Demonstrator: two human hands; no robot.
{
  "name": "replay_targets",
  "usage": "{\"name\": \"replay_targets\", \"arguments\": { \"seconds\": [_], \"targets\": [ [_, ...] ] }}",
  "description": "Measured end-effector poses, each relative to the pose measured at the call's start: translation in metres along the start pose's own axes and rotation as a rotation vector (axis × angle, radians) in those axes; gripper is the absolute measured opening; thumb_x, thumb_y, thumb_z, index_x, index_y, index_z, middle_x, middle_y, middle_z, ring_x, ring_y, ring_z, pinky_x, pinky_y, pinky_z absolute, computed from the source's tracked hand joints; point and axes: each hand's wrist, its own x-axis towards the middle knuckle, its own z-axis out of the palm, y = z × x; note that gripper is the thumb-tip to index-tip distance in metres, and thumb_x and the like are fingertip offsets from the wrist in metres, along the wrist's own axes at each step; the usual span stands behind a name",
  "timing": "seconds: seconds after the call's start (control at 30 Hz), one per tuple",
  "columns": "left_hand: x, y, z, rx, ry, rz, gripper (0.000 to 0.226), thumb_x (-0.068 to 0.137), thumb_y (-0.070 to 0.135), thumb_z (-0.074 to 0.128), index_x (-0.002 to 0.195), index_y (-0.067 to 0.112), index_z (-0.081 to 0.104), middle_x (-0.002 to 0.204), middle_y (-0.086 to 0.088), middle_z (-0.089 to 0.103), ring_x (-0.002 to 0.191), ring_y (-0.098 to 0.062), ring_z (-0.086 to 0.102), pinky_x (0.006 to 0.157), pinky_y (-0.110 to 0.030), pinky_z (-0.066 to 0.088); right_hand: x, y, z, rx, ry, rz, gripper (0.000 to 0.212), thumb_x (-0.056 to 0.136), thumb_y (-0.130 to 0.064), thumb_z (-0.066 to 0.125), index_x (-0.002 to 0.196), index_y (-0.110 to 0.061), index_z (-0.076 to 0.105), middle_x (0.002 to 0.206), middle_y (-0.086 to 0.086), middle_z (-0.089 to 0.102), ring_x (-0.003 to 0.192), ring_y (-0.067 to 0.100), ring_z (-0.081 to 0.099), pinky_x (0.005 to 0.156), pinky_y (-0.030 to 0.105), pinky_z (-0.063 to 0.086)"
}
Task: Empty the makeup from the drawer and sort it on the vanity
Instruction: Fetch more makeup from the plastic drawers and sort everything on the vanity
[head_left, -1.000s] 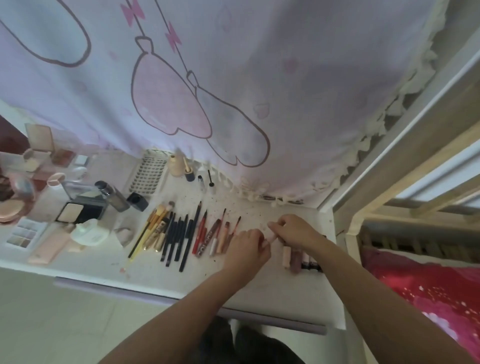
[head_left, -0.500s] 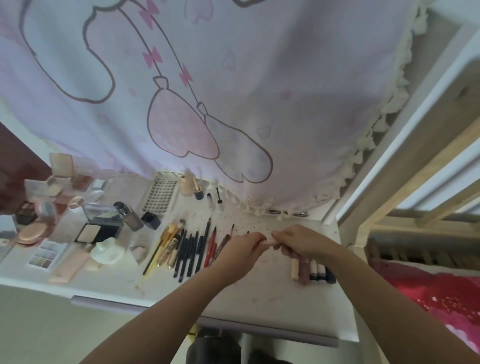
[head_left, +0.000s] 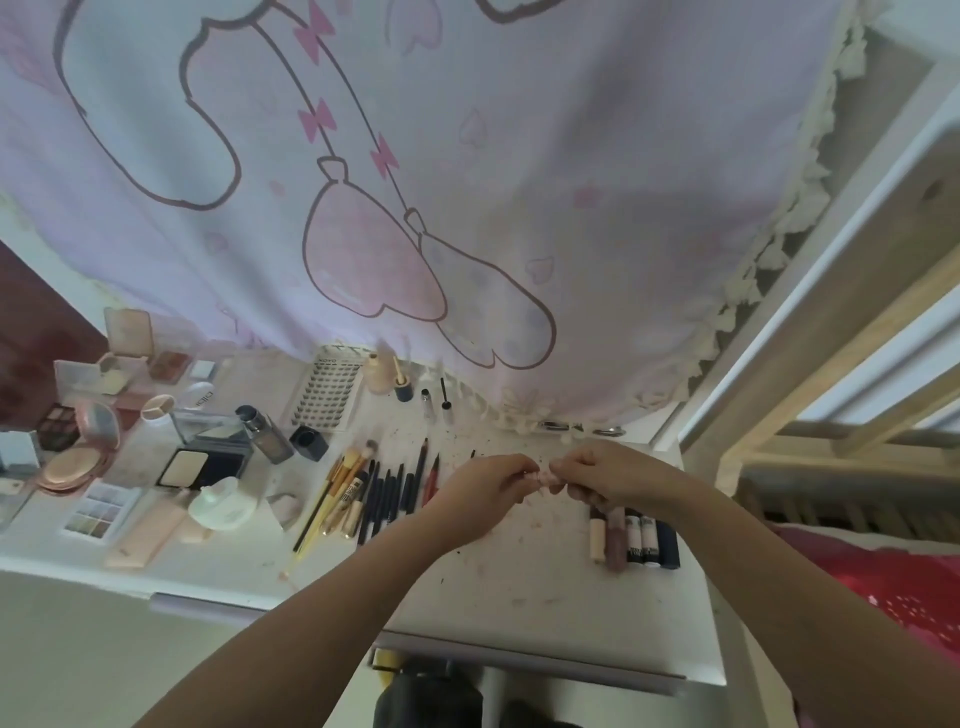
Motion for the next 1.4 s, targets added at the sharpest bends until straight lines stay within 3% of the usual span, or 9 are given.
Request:
{"name": "replay_targets", "arguments": {
  "seconds": [0.23, 0.33, 0.53, 0.63, 0.8, 0.97, 1.07, 1.27, 1.4],
  "targets": [
    [-0.023, -0.054, -0.022, -0.123, -0.034, -0.262, 0.018, 0.099, 0.030, 0.043, 0.096, 0.023, 0.060, 0.075, 0.002, 0.060, 0.058, -0.008, 0.051, 0.053, -0.018, 0.043, -0.019, 0.034, -0.036, 0.150, 0.263, 0.050, 0.027, 0.096, -0.029, 0.051, 0.094, -0.008, 0.068, 0.061, -0.002, 0.046, 0.050, 0.007, 0.037, 0.047, 0.015, 0.033],
    [-0.017, -0.048, -0.011, -0.118, -0.031, -0.293, 0.016, 0.099, 0.027, 0.042, 0.103, 0.020, 0.056, 0.075, 0.007, 0.058, 0.058, -0.004, 0.051, 0.046, -0.008, 0.037, -0.012, 0.036, -0.026, 0.131, 0.192, 0.046, 0.017, 0.094, -0.030, 0.054, 0.097, -0.016, 0.064, 0.074, -0.003, 0.060, 0.063, 0.007, 0.054, 0.059, 0.018, 0.044],
    [0.010, -0.024, 0.018, -0.289, -0.002, -0.331, 0.019, 0.097, 0.025, 0.047, 0.113, 0.014, 0.048, 0.106, 0.002, 0.067, 0.081, -0.011, 0.061, 0.069, -0.026, 0.050, 0.022, 0.041, 0.013, 0.114, 0.239, 0.091, 0.025, 0.092, -0.036, 0.057, 0.111, -0.020, 0.051, 0.100, -0.005, 0.066, 0.089, 0.010, 0.062, 0.063, 0.021, 0.049],
    [0.018, -0.031, 0.022, -0.190, 0.102, -0.326, 0.024, 0.093, 0.029, 0.055, 0.115, 0.019, 0.055, 0.107, 0.004, 0.065, 0.093, -0.012, 0.059, 0.079, -0.025, 0.046, 0.031, 0.049, 0.017, 0.087, 0.287, 0.089, 0.025, 0.095, -0.033, 0.052, 0.116, -0.020, 0.054, 0.099, -0.009, 0.067, 0.087, 0.007, 0.061, 0.065, 0.020, 0.047],
    [0.042, -0.035, 0.032, -0.133, 0.207, -0.243, 0.016, 0.089, 0.025, 0.060, 0.104, 0.019, 0.060, 0.094, 0.009, 0.057, 0.081, -0.007, 0.053, 0.067, -0.012, 0.037, 0.055, 0.057, 0.030, 0.005, 0.433, 0.090, 0.016, 0.096, -0.026, 0.047, 0.109, -0.017, 0.044, 0.100, -0.003, 0.063, 0.088, 0.016, 0.058, 0.065, 0.023, 0.040],
    [0.059, -0.048, 0.042, 0.025, 0.260, -0.170, 0.014, 0.090, 0.027, 0.058, 0.102, 0.019, 0.060, 0.091, 0.009, 0.055, 0.082, -0.010, 0.051, 0.072, -0.022, 0.037, 0.076, 0.056, 0.041, -0.077, 0.652, 0.040, 0.025, 0.096, -0.029, 0.049, 0.112, -0.011, 0.056, 0.106, 0.009, 0.052, 0.076, 0.015, 0.052, 0.072, 0.017, 0.036],
    [0.067, -0.055, 0.044, 0.160, 0.253, -0.118, 0.014, 0.090, 0.028, 0.056, 0.100, 0.018, 0.059, 0.098, 0.002, 0.062, 0.093, -0.020, 0.053, 0.076, -0.029, 0.033, 0.085, 0.055, 0.046, -0.085, 0.666, 0.014, 0.015, 0.094, -0.011, 0.050, 0.106, -0.003, 0.054, 0.106, 0.015, 0.052, 0.071, 0.014, 0.044, 0.065, 0.014, 0.029],
    [0.076, -0.062, 0.050, 0.302, 0.182, -0.098, 0.022, 0.090, 0.034, 0.053, 0.106, 0.021, 0.059, 0.113, 0.004, 0.063, 0.112, -0.021, 0.047, 0.088, -0.034, 0.032, 0.097, 0.057, 0.050, -0.227, 0.644, 0.030, 0.016, 0.096, -0.008, 0.044, 0.105, 0.002, 0.052, 0.109, 0.019, 0.051, 0.088, 0.035, 0.052, 0.074, 0.038, 0.041],
    [0.075, -0.064, 0.052, 0.328, 0.161, -0.095, 0.024, 0.091, 0.034, 0.051, 0.109, 0.021, 0.059, 0.113, 0.005, 0.063, 0.113, -0.021, 0.045, 0.086, -0.034, 0.029, 0.098, 0.058, 0.050, -0.250, 0.636, 0.022, 0.015, 0.094, -0.007, 0.046, 0.102, 0.004, 0.052, 0.109, 0.021, 0.051, 0.086, 0.036, 0.051, 0.075, 0.042, 0.043]
  ]
}}
